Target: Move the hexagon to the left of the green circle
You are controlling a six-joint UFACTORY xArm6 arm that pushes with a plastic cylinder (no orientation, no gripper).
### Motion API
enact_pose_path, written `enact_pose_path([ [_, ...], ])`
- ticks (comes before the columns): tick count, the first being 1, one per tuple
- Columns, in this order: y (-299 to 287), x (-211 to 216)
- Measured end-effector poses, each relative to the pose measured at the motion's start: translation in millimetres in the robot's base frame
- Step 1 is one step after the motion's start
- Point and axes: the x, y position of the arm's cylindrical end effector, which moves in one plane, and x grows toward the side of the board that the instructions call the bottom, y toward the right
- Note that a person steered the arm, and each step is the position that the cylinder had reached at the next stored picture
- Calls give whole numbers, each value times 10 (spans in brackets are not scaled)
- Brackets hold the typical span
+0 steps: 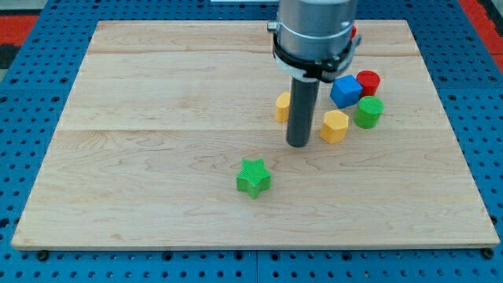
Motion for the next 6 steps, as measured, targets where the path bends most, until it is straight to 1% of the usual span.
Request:
enact_pose_path([
  [1,392,67],
  [2,589,-10],
  [3,573,-190],
  [4,675,-158],
  [5,217,-56],
  [6,-515,-56],
])
